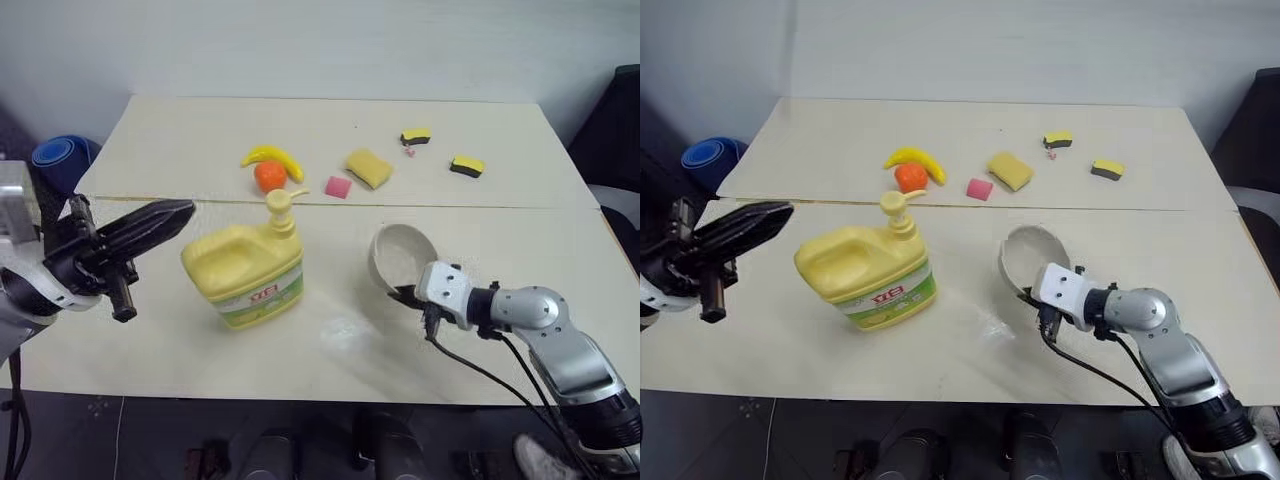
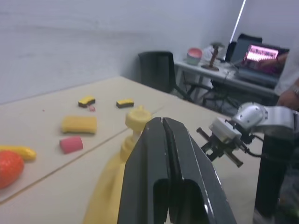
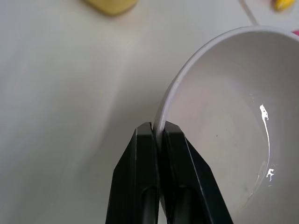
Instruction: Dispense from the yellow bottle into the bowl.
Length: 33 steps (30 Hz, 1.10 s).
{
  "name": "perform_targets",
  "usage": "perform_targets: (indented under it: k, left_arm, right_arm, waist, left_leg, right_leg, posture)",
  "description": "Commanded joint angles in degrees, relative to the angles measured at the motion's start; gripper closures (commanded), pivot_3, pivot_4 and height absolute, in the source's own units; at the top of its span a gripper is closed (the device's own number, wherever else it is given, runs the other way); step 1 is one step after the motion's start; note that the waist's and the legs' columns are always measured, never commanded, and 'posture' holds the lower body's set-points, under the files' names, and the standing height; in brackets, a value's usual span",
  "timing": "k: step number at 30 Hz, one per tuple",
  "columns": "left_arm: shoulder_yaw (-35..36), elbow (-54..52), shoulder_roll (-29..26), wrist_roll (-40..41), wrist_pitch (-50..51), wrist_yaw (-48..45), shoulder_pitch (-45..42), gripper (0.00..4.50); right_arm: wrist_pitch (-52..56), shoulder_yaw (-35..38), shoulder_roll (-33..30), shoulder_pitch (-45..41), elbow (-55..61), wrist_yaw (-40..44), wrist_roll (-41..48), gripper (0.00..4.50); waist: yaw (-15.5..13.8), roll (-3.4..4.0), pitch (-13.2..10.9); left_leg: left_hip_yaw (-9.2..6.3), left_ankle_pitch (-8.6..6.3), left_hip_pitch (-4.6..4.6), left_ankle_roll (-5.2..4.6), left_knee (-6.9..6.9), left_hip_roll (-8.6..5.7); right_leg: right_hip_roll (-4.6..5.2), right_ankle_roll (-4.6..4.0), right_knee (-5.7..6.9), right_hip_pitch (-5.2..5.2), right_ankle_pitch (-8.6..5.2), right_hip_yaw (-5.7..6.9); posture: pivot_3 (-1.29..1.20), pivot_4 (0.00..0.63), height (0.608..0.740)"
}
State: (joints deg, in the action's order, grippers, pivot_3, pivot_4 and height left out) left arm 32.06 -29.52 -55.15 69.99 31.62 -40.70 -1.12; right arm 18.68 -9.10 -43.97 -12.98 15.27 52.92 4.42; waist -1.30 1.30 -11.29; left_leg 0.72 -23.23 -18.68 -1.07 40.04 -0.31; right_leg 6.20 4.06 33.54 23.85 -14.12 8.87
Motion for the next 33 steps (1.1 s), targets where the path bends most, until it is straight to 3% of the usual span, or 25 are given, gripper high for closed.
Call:
perform_targets:
  k: [1, 4, 5, 10, 16, 18, 27, 30, 33]
  left_arm:
    - [-3.5, -5.5, -1.6, -5.0, -1.1, -5.7, -0.2, 4.46]
    - [-6.1, -7.7, -2.5, -9.0, -0.7, -9.5, 1.7, 3.86]
    - [-6.5, -7.9, -2.3, -9.7, -0.7, -10.2, 2.3, 3.55]
    - [-7.3, -7.8, -0.2, -11.4, -0.7, -10.6, 3.3, 1.99]
    - [-7.7, -8.1, 1.2, -14.3, -1.3, -11.6, 5.3, 0.02]
    - [-8.1, -7.6, 1.5, -15.4, -1.7, -12.3, 5.3, 0.00]
    - [-9.5, -4.7, 1.7, -18.5, -2.5, -15.7, 2.8, 0.00]
    - [-9.7, -4.6, 2.1, -18.6, -2.3, -15.5, 2.0, 0.00]
    - [-9.3, -4.4, 2.6, -18.0, -1.8, -14.9, 1.4, 0.00]
  right_arm:
    - [2.8, -1.0, 0.1, -0.2, 0.9, 0.0, -0.3, 4.50]
    - [2.9, -0.9, 1.8, -0.4, 0.6, 0.1, 1.4, 4.50]
    - [2.2, -1.0, 2.2, -0.6, 0.3, 0.0, 1.4, 4.24]
    - [1.1, 2.6, 4.1, 0.6, 0.4, -1.6, 3.7, 2.71]
    - [-3.5, 6.6, 6.0, 6.7, 1.4, -3.4, 6.3, 0.51]
    - [-5.3, 6.1, 7.0, 7.5, 0.6, -4.1, 5.8, 0.07]
    - [-9.8, -2.6, 11.8, 3.9, -7.6, -7.5, -2.2, 0.07]
    - [-13.7, -3.7, 13.7, 2.8, -10.2, -9.6, -4.2, 0.73]
    - [-17.2, -4.1, 14.6, 2.1, -11.4, -10.5, -5.4, 1.74]
  waist:
    - [0.0, -0.01, 0.0]
    - [0.2, -0.01, 0.0]
    - [0.3, -0.01, 0.0]
    - [0.4, -0.01, 0.0]
    - [-0.1, -0.02, 0.0]
    - [0.0, -0.02, 0.0]
    - [0.4, -0.03, 0.0]
    - [0.4, -0.03, 0.0]
    - [0.5, -0.03, 0.0]
  left_leg:
    - [0.01, 0.00, 0.01, 0.00, 0.01, 0.00]
    - [0.07, 0.01, 0.12, 0.03, 0.03, 0.01]
    - [0.10, 0.03, 0.17, 0.06, 0.02, 0.03]
    - [0.13, 0.07, 0.26, 0.17, 0.00, 0.09]
    - [0.11, 0.07, 0.24, 0.15, 0.00, 0.07]
    - [0.13, 0.07, 0.24, 0.15, 0.00, 0.07]
    - [0.39, 0.08, 0.46, 0.16, 0.01, 0.09]
    - [0.43, 0.09, 0.44, 0.16, 0.01, 0.08]
    - [0.44, 0.09, 0.41, 0.15, 0.01, 0.07]
  right_leg:
    - [0.00, 0.01, 0.00, -0.01, 0.01, -0.01]
    - [0.01, 0.01, 0.09, -0.04, 0.01, -0.13]
    - [0.02, 0.01, 0.09, -0.04, 0.01, -0.19]
    - [0.03, -0.03, 0.12, -0.02, -0.01, -0.37]
    - [0.07, -0.03, 0.21, -0.02, 0.00, -0.41]
    - [0.06, -0.02, 0.22, -0.03, 0.00, -0.42]
    - [0.06, -0.07, 0.27, -0.01, -0.01, -0.70]
    - [0.06, -0.07, 0.31, 0.06, 0.00, -0.76]
    - [0.07, -0.05, 0.35, 0.07, 0.01, -0.77]
  posture:
    - [0.00, 0.150, 0.740]
    - [0.00, 0.150, 0.740]
    - [0.00, 0.150, 0.740]
    - [0.00, 0.150, 0.740]
    - [0.00, 0.150, 0.740]
    - [0.00, 0.150, 0.740]
    - [0.00, 0.150, 0.740]
    - [0.00, 0.150, 0.740]
    - [0.00, 0.150, 0.740]
